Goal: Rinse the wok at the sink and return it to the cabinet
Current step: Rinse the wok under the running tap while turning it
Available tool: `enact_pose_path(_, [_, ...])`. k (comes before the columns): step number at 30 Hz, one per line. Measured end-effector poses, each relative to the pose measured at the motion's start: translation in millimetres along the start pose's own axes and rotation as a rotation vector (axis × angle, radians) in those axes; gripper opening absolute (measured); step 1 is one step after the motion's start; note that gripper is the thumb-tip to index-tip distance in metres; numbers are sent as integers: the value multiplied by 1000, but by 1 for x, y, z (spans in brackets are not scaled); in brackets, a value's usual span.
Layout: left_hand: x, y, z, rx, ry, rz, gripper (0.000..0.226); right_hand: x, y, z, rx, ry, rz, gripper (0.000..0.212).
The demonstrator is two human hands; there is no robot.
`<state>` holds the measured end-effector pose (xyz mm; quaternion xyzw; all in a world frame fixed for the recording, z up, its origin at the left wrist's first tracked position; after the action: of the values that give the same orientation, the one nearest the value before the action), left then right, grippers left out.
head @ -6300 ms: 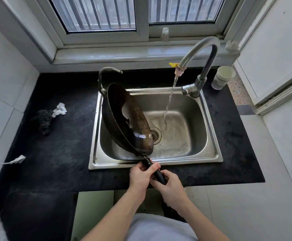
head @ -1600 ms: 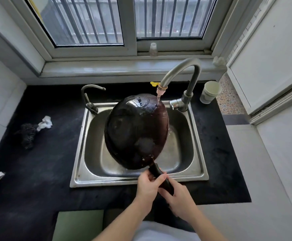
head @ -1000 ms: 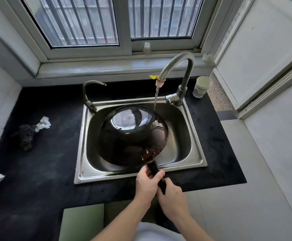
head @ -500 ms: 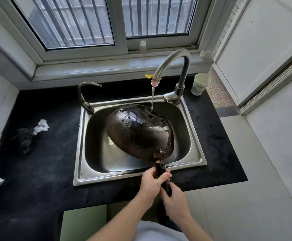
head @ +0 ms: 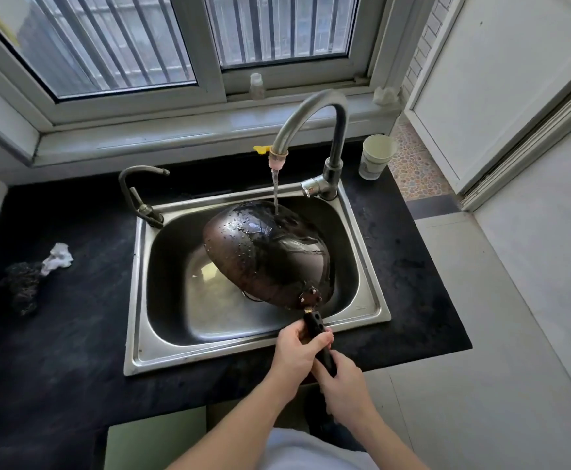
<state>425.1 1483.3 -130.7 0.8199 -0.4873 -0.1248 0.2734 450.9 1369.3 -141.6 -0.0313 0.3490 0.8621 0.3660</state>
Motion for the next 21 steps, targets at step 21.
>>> enact_pose_path(21, [18, -26, -3, 0, -161, 14, 13, -22, -4, 6, 46, -210, 97, 19])
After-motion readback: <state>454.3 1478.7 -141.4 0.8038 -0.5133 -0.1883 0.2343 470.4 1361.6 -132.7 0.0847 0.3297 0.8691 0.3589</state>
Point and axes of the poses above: each hand's wrist, its own y-axis away from the middle knuckle, its own x-axis out of the palm, z = x × y, the point moved 4 cm from there along -y, towards the middle knuckle, and after that the axes turned 4 degrees about z, right-handed, at the moved point
